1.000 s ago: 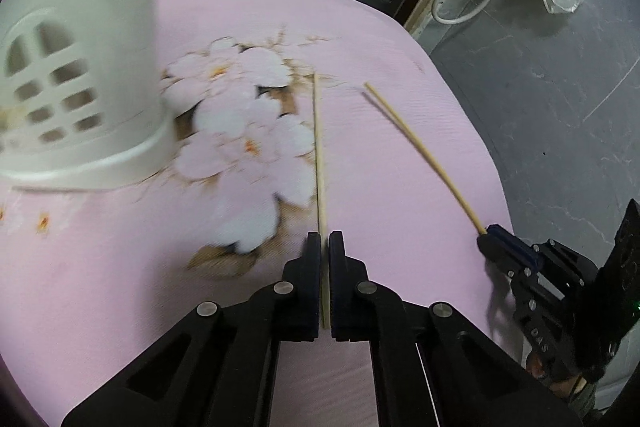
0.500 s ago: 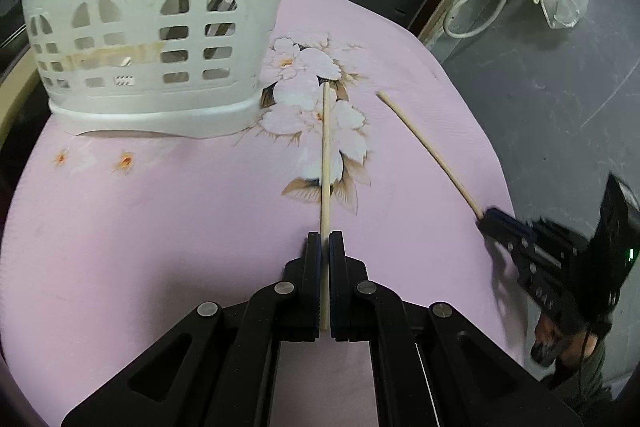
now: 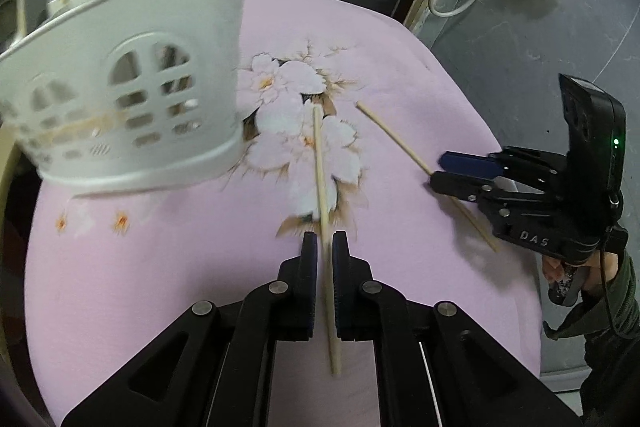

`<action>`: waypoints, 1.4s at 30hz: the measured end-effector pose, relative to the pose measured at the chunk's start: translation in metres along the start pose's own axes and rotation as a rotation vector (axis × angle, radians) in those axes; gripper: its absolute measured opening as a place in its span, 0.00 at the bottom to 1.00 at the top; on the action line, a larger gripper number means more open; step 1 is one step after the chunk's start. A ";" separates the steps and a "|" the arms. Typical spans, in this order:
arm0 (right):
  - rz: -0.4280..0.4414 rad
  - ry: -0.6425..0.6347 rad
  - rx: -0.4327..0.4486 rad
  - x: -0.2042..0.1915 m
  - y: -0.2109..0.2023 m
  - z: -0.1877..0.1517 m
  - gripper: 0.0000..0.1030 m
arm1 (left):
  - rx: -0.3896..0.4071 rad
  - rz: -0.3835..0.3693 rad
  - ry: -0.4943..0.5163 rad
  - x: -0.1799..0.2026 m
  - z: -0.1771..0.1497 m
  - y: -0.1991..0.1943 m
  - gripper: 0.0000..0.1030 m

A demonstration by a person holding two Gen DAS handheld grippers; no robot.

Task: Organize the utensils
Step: 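Lift both held chopsticks up toward the white caddy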

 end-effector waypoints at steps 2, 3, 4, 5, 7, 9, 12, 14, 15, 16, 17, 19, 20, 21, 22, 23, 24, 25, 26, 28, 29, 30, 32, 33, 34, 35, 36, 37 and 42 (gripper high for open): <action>0.010 -0.005 -0.016 0.002 0.008 0.008 0.26 | -0.010 0.003 0.008 -0.001 0.006 0.007 0.05; 0.016 -0.005 -0.022 0.003 0.010 0.010 0.26 | -0.017 0.010 0.017 -0.001 0.010 0.011 0.05; 0.025 -0.005 -0.030 0.004 0.014 0.013 0.25 | -0.025 0.016 0.023 -0.001 0.012 0.015 0.05; 0.034 -0.006 -0.037 0.004 0.016 0.016 0.25 | -0.032 0.019 0.027 -0.002 0.014 0.019 0.05; 0.038 -0.019 -0.047 0.005 0.019 0.019 0.25 | -0.048 0.023 0.031 -0.003 0.017 0.025 0.05; 0.034 -0.039 -0.056 0.003 0.022 0.021 0.25 | -0.055 0.025 0.033 -0.004 0.020 0.031 0.05; 0.018 -0.076 -0.067 -0.001 0.026 0.022 0.25 | -0.066 0.030 0.041 -0.005 0.023 0.036 0.05; 0.010 -0.087 -0.079 -0.002 0.028 0.022 0.25 | -0.078 0.034 0.047 -0.005 0.024 0.042 0.05; 0.009 -0.086 -0.082 -0.002 0.028 0.022 0.25 | -0.082 0.033 0.049 -0.005 0.025 0.044 0.05; 0.007 -0.086 -0.088 -0.003 0.029 0.022 0.25 | -0.087 0.033 0.052 -0.005 0.026 0.046 0.05; 0.001 -0.091 -0.093 -0.003 0.029 0.022 0.25 | -0.092 0.035 0.056 -0.005 0.027 0.047 0.05; -0.013 -0.099 -0.098 -0.004 0.030 0.022 0.23 | -0.107 0.042 0.072 -0.002 0.028 0.050 0.05; -0.021 -0.103 -0.102 -0.004 0.031 0.022 0.21 | -0.114 0.045 0.078 -0.002 0.028 0.051 0.05; -0.025 -0.099 -0.107 -0.003 0.031 0.023 0.14 | -0.117 0.044 0.078 -0.002 0.029 0.052 0.05; -0.019 -0.074 -0.117 0.000 0.032 0.024 0.10 | -0.117 0.041 0.068 -0.003 0.030 0.053 0.03; -0.008 -0.045 -0.128 0.003 0.033 0.025 0.08 | -0.113 0.040 0.057 -0.003 0.031 0.054 0.03; -0.002 -0.031 -0.134 0.005 0.033 0.025 0.06 | -0.107 0.034 0.049 -0.001 0.033 0.057 0.02; 0.006 -0.012 -0.140 0.007 0.033 0.025 0.05 | -0.092 0.026 0.038 -0.002 0.033 0.056 0.02; 0.013 0.004 -0.140 0.008 0.032 0.026 0.05 | -0.072 0.015 0.027 -0.001 0.033 0.054 0.02; 0.035 0.031 -0.127 0.010 0.028 0.027 0.03 | -0.029 0.002 0.023 0.000 0.033 0.049 0.02; 0.048 0.049 -0.114 0.011 0.025 0.026 0.03 | -0.009 -0.004 0.024 0.001 0.032 0.046 0.02; 0.053 0.064 -0.100 0.011 0.023 0.025 0.03 | 0.011 -0.012 0.028 0.002 0.030 0.041 0.02; 0.069 0.100 -0.053 0.014 0.015 0.024 0.03 | 0.062 -0.022 0.040 0.006 0.029 0.032 0.02; 0.072 0.111 -0.033 0.013 0.011 0.024 0.03 | 0.101 -0.027 0.049 0.009 0.029 0.025 0.02; 0.074 0.128 0.004 0.015 0.005 0.025 0.03 | 0.138 -0.029 0.059 0.011 0.029 0.018 0.02; 0.077 0.142 0.051 0.015 -0.004 0.026 0.03 | 0.169 -0.028 0.064 0.014 0.031 0.014 0.02; 0.075 0.146 0.087 0.014 -0.009 0.028 0.03 | 0.205 -0.027 0.070 0.017 0.034 0.010 0.02; 0.068 0.145 0.126 0.012 -0.017 0.029 0.03 | 0.242 -0.028 0.076 0.020 0.034 0.004 0.02; 0.037 0.149 0.347 -0.001 -0.062 0.034 0.03 | 0.429 -0.008 0.107 0.031 0.038 -0.023 0.02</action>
Point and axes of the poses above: each gripper's, at about its wrist camera, not at the fingertips, and y roughly the way its jaws point, x to its right, z to its top, the point moved 8 cm from there along y, roughly the way its jaws point, and after that the axes turned 6 degrees about -z, right-handed, at the moved point
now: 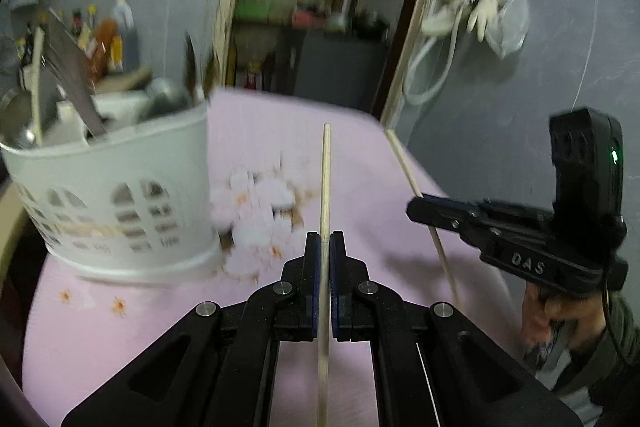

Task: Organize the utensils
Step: 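Lift both held chopsticks up toward the white caddy, then lower both chopsticks into the caddy and open both tools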

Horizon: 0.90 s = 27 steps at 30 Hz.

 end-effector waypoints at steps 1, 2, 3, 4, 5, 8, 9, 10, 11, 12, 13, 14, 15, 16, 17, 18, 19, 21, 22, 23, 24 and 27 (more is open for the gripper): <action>-0.014 -0.006 0.059 -0.004 -0.010 0.005 0.03 | 0.036 0.013 0.002 0.000 0.004 -0.005 0.02; -0.023 -0.009 0.097 -0.008 -0.014 0.011 0.03 | 0.059 0.019 0.000 0.001 0.006 -0.009 0.02; -0.028 -0.008 0.132 -0.009 -0.020 0.016 0.03 | 0.088 0.022 -0.002 0.001 0.010 -0.013 0.02; -0.033 -0.010 0.164 -0.011 -0.026 0.021 0.03 | 0.118 0.028 -0.001 0.001 0.014 -0.018 0.02; -0.041 -0.016 0.196 -0.014 -0.031 0.025 0.03 | 0.142 0.034 0.002 0.001 0.016 -0.022 0.02; -0.073 -0.050 0.294 -0.027 -0.045 0.043 0.03 | 0.219 0.032 0.005 0.003 0.024 -0.038 0.02; -0.076 -0.057 0.311 -0.030 -0.048 0.049 0.02 | 0.241 0.031 0.003 0.003 0.026 -0.044 0.02; -0.078 -0.067 0.323 -0.034 -0.050 0.052 0.02 | 0.257 0.031 0.001 0.003 0.028 -0.049 0.02; -0.079 -0.076 0.337 -0.039 -0.052 0.058 0.02 | 0.272 0.030 -0.002 0.001 0.031 -0.055 0.02; -0.078 -0.081 0.343 -0.043 -0.053 0.060 0.02 | 0.287 0.030 -0.007 -0.001 0.033 -0.062 0.02; -0.078 -0.089 0.350 -0.047 -0.054 0.064 0.02 | 0.303 0.026 -0.011 -0.003 0.035 -0.069 0.02; -0.078 -0.096 0.354 -0.049 -0.054 0.066 0.02 | 0.313 0.024 -0.014 -0.005 0.037 -0.077 0.02; -0.078 -0.105 0.359 -0.052 -0.054 0.068 0.02 | 0.326 0.025 -0.017 -0.008 0.039 -0.083 0.02; -0.075 -0.113 0.363 -0.056 -0.054 0.069 0.02 | 0.338 0.028 -0.019 -0.010 0.041 -0.090 0.02; -0.073 -0.115 0.368 -0.057 -0.056 0.070 0.02 | 0.348 0.029 -0.019 -0.013 0.044 -0.097 0.02; -0.070 -0.118 0.372 -0.059 -0.057 0.072 0.02 | 0.359 0.033 -0.018 -0.016 0.046 -0.103 0.02; -0.065 -0.119 0.377 -0.061 -0.058 0.075 0.02 | 0.381 0.039 -0.021 -0.020 0.051 -0.110 0.02; -0.053 -0.118 0.391 -0.063 -0.062 0.080 0.02 | 0.408 0.045 -0.032 -0.028 0.061 -0.124 0.02; -0.044 -0.116 0.400 -0.066 -0.064 0.085 0.02 | 0.423 0.050 -0.043 -0.033 0.066 -0.131 0.02; -0.033 -0.115 0.411 -0.068 -0.067 0.091 0.02 | 0.434 0.051 -0.053 -0.039 0.073 -0.135 0.02; -0.023 -0.114 0.421 -0.071 -0.070 0.096 0.02 | 0.447 0.052 -0.063 -0.045 0.078 -0.138 0.02; 0.009 -0.112 0.450 -0.082 -0.075 0.112 0.02 | 0.492 0.068 -0.101 -0.072 0.096 -0.152 0.02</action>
Point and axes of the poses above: each gripper's, at about its wrist camera, not at the fingertips, and y roughly the way its jaws point, x to its right, z to its top, the point moved 8 cm from there along y, roughly the way its jaws point, and after that the axes turned 6 degrees about -z, right-handed, at the moved point
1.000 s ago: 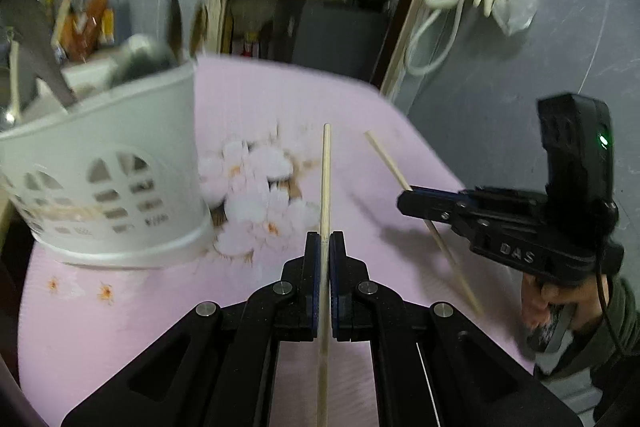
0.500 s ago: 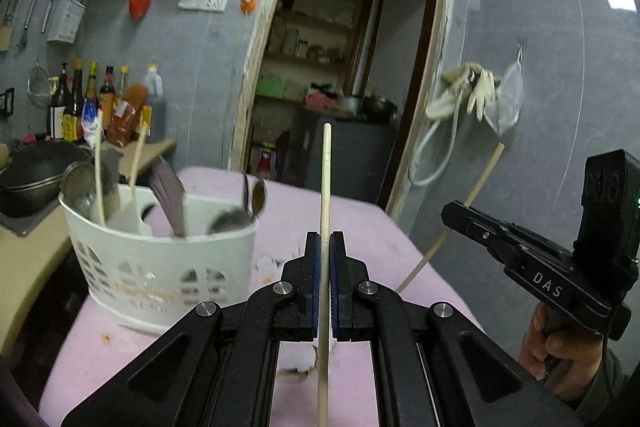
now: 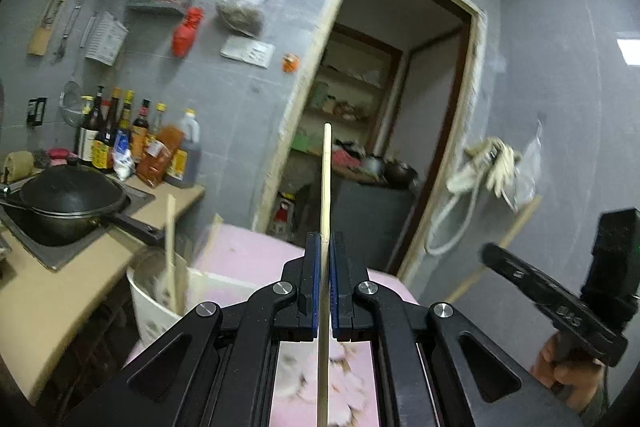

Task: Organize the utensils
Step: 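Lower both chopsticks into the caddy and open both tools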

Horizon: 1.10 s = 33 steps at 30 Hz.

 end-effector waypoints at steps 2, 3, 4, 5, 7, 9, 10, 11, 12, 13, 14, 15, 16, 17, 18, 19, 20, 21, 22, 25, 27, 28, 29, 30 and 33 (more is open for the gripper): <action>0.025 0.002 0.029 -0.009 0.002 0.014 0.02 | 0.026 0.018 -0.033 -0.020 0.014 0.000 0.02; 0.034 0.002 0.038 -0.010 0.002 0.019 0.02 | 0.039 0.025 -0.048 -0.030 0.021 0.001 0.02; 0.048 0.001 0.049 -0.016 0.004 0.025 0.02 | 0.059 0.036 -0.059 -0.040 0.029 0.002 0.02; 0.063 -0.001 0.060 -0.022 0.006 0.030 0.02 | 0.076 0.047 -0.065 -0.047 0.034 0.002 0.02; 0.082 -0.007 0.075 -0.031 0.010 0.038 0.02 | 0.111 0.064 -0.073 -0.061 0.046 0.004 0.02; 0.095 -0.012 0.087 -0.040 0.016 0.044 0.02 | 0.140 0.079 -0.078 -0.074 0.053 0.006 0.02; 0.102 -0.014 0.090 -0.046 0.021 0.047 0.02 | 0.151 0.087 -0.081 -0.080 0.055 0.008 0.02; 0.108 -0.017 0.090 -0.051 0.027 0.049 0.02 | 0.158 0.093 -0.082 -0.086 0.055 0.010 0.02; 0.110 -0.020 0.089 -0.054 0.031 0.050 0.02 | 0.164 0.099 -0.082 -0.091 0.057 0.012 0.02; 0.108 -0.029 0.085 -0.058 0.036 0.050 0.02 | 0.170 0.108 -0.081 -0.097 0.057 0.014 0.02; 0.107 -0.034 0.080 -0.060 0.041 0.049 0.02 | 0.176 0.116 -0.078 -0.102 0.056 0.016 0.02; 0.107 -0.039 0.070 -0.063 0.047 0.046 0.02 | 0.182 0.126 -0.075 -0.107 0.054 0.019 0.02; 0.105 -0.044 0.055 -0.065 0.055 0.043 0.02 | 0.186 0.136 -0.073 -0.109 0.052 0.021 0.02; 0.101 -0.049 0.040 -0.067 0.062 0.038 0.02 | 0.194 0.144 -0.072 -0.114 0.049 0.022 0.02; 0.098 -0.051 0.031 -0.067 0.066 0.035 0.02 | 0.201 0.150 -0.075 -0.118 0.047 0.025 0.02; 0.097 -0.052 0.014 -0.067 0.073 0.030 0.02 | 0.205 0.153 -0.079 -0.121 0.045 0.026 0.02; 0.096 -0.053 -0.006 -0.068 0.080 0.024 0.02 | 0.211 0.156 -0.085 -0.125 0.042 0.028 0.02; 0.094 -0.054 -0.018 -0.068 0.085 0.019 0.02 | 0.215 0.158 -0.092 -0.128 0.040 0.030 0.02; 0.093 -0.056 -0.036 -0.068 0.091 0.014 0.02 | 0.220 0.160 -0.100 -0.132 0.037 0.031 0.02; 0.091 -0.061 -0.082 -0.069 0.104 -0.001 0.02 | 0.222 0.179 -0.115 -0.141 0.032 0.036 0.02; 0.091 -0.060 -0.104 -0.069 0.110 -0.008 0.02 | 0.223 0.189 -0.118 -0.144 0.029 0.037 0.02; 0.092 -0.058 -0.116 -0.069 0.114 -0.012 0.02 | 0.222 0.196 -0.118 -0.145 0.026 0.038 0.02; 0.093 -0.058 -0.126 -0.069 0.116 -0.015 0.02 | 0.220 0.202 -0.115 -0.146 0.024 0.039 0.02; 0.093 -0.058 -0.132 -0.070 0.118 -0.017 0.03 | 0.217 0.206 -0.112 -0.146 0.021 0.039 0.02; 0.094 -0.055 -0.154 -0.070 0.123 -0.023 0.03 | 0.210 0.211 -0.095 -0.146 0.015 0.041 0.02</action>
Point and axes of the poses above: each gripper's, at about its wrist camera, not at the fingertips, and y roughly the way its jaws point, x to its right, z to its top, the point moved 8 cm from there along y, roughly the way its jaws point, and after that the axes turned 6 degrees about -z, right-handed, at the moved point
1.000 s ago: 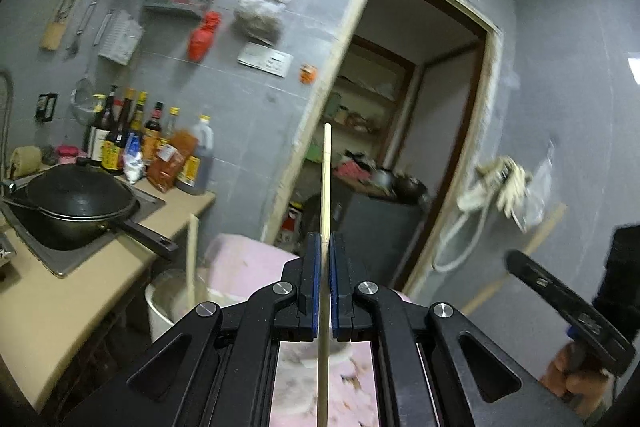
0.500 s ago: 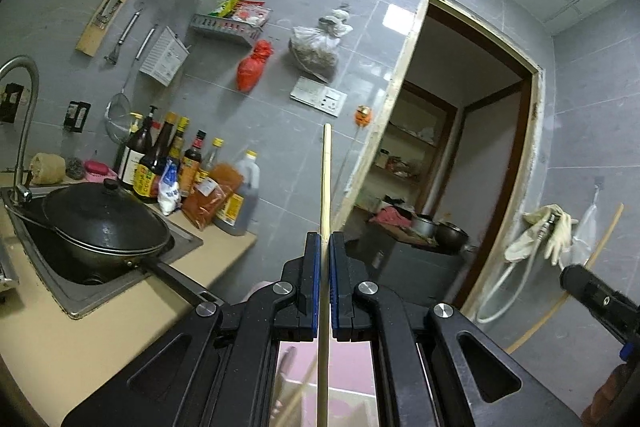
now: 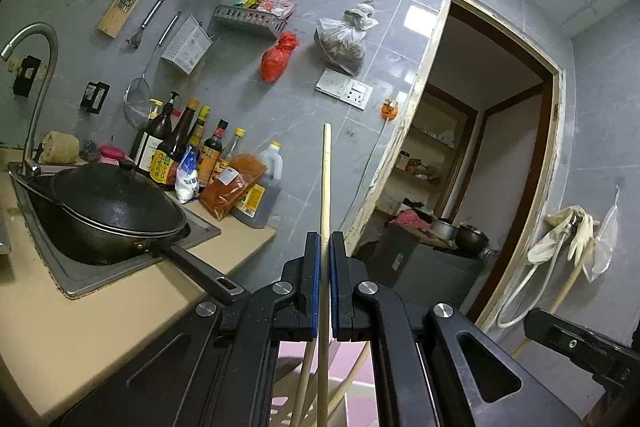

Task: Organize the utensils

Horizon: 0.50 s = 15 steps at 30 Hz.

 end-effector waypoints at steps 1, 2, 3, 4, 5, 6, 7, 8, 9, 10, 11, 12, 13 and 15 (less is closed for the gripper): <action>0.000 0.002 -0.006 0.000 0.002 -0.002 0.03 | -0.002 -0.001 0.006 0.001 -0.002 -0.001 0.02; 0.000 0.006 -0.014 0.001 0.004 -0.004 0.03 | -0.002 -0.002 0.011 0.002 -0.004 -0.002 0.02; 0.001 0.010 -0.021 0.002 0.006 -0.006 0.03 | 0.000 -0.003 0.018 0.004 -0.005 -0.004 0.02; 0.004 0.014 -0.028 0.003 0.008 -0.007 0.03 | -0.002 -0.005 0.025 0.005 -0.006 -0.005 0.02; 0.006 0.022 -0.037 0.004 0.010 -0.010 0.03 | -0.005 -0.008 0.032 0.006 -0.008 -0.007 0.02; 0.010 0.029 -0.045 0.004 0.012 -0.010 0.04 | -0.010 -0.010 0.039 0.007 -0.009 -0.008 0.02; 0.014 0.036 -0.050 0.005 0.013 -0.012 0.04 | -0.020 -0.013 0.047 0.009 -0.011 -0.010 0.03; 0.018 0.045 -0.057 0.006 0.015 -0.013 0.05 | -0.030 -0.016 0.052 0.010 -0.012 -0.010 0.03; 0.020 0.050 -0.061 0.006 0.017 -0.013 0.05 | -0.043 -0.019 0.057 0.010 -0.015 -0.011 0.03; 0.023 0.056 -0.064 0.006 0.017 -0.014 0.06 | -0.051 -0.020 0.060 0.011 -0.016 -0.012 0.04; 0.025 0.059 -0.065 0.006 0.017 -0.014 0.06 | -0.060 -0.024 0.064 0.012 -0.018 -0.014 0.04; 0.028 0.062 -0.064 0.005 0.017 -0.014 0.07 | -0.071 -0.029 0.068 0.013 -0.019 -0.015 0.07; 0.031 0.064 -0.063 0.005 0.016 -0.014 0.08 | -0.079 -0.031 0.071 0.014 -0.020 -0.016 0.11; 0.028 0.064 -0.057 0.004 0.015 -0.013 0.14 | -0.093 -0.039 0.072 0.016 -0.022 -0.018 0.18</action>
Point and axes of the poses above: each gripper's, at about its wrist camera, not at the fingertips, and y roughly the way its jaws point, x to its right, z to its top, the point moved 8 cm from there along y, roughly the way its jaws point, and after that the axes turned 6 degrees about -z, right-handed, at the moved point
